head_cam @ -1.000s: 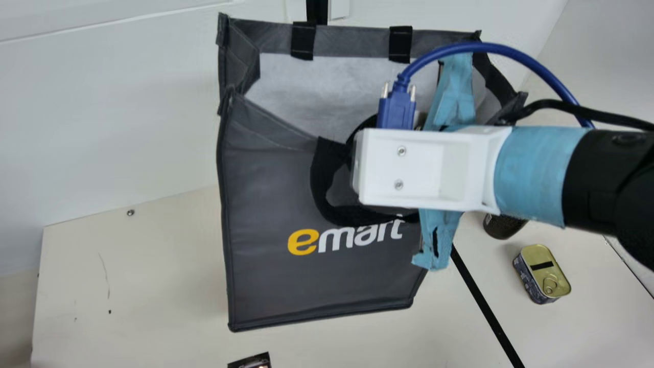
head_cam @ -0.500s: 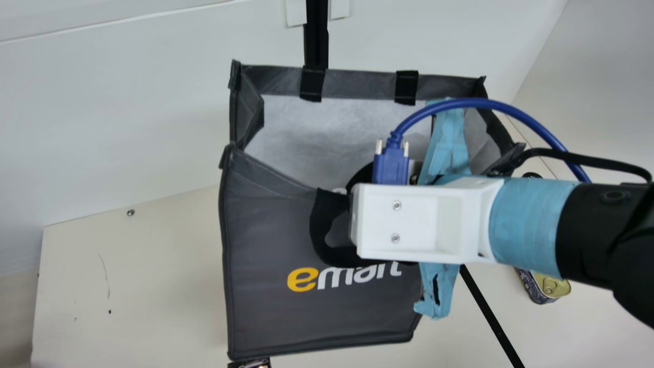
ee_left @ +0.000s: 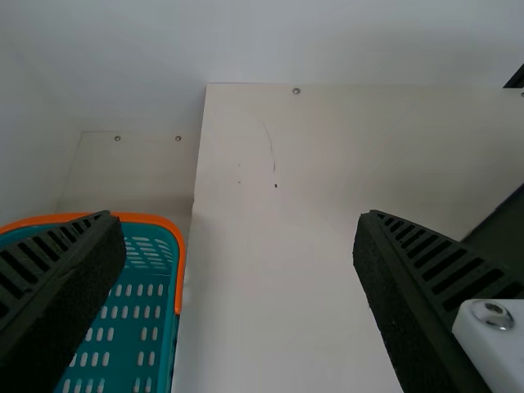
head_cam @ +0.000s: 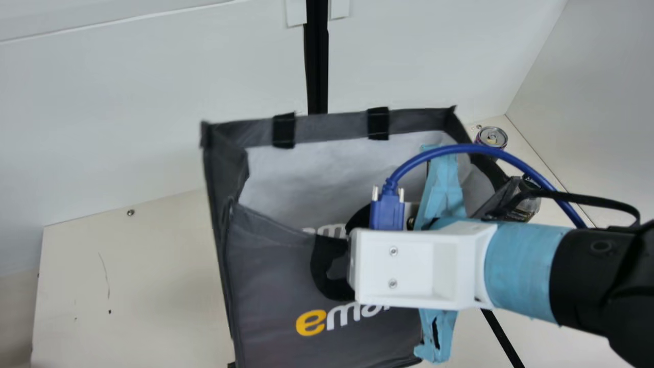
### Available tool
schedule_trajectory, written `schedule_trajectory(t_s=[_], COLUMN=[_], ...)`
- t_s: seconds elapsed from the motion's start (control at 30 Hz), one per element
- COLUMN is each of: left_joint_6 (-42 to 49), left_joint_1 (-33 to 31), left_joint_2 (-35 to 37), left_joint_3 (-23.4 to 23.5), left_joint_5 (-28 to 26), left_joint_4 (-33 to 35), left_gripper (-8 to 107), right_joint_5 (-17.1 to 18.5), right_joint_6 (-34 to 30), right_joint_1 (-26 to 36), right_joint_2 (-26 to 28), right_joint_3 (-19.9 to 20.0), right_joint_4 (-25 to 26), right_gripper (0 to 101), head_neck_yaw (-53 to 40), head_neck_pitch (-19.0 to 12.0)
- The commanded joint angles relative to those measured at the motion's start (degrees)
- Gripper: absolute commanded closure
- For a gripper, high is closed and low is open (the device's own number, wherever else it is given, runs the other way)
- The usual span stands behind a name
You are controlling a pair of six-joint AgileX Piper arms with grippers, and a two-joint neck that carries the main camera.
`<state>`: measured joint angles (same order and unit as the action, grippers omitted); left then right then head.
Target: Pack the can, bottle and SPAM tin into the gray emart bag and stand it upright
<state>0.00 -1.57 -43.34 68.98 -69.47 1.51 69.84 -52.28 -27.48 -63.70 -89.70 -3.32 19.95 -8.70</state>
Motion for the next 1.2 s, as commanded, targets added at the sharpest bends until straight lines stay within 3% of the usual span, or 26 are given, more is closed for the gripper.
schedule_trajectory(t_s=[0.0, 0.33, 0.7, 1.17], left_joint_6=[0.0, 0.0, 0.0, 0.0], left_joint_1=[0.0, 0.0, 0.0, 0.0], left_joint_2=[0.0, 0.0, 0.0, 0.0], left_joint_3=[0.0, 0.0, 0.0, 0.0], left_joint_5=[0.0, 0.0, 0.0, 0.0], left_joint_4=[0.0, 0.0, 0.0, 0.0], left_gripper=[9, 9, 9, 9], right_joint_5=[0.06, 0.06, 0.06, 0.06], right_joint_6=[1.15, 6.5, 10.29, 8.0], right_joint_1=[-0.79, -5.35, -9.13, -7.81], right_joint_2=[0.34, 2.61, 4.65, 5.92], right_joint_3=[0.66, 3.94, 5.27, 2.92], right_joint_4=[0.3, 1.98, 4.08, 3.77], right_gripper=[101, 101, 65, 18], head_neck_yaw=[0.05, 0.05, 0.05, 0.05], head_neck_pitch=[-1.3, -1.3, -1.3, -1.3])
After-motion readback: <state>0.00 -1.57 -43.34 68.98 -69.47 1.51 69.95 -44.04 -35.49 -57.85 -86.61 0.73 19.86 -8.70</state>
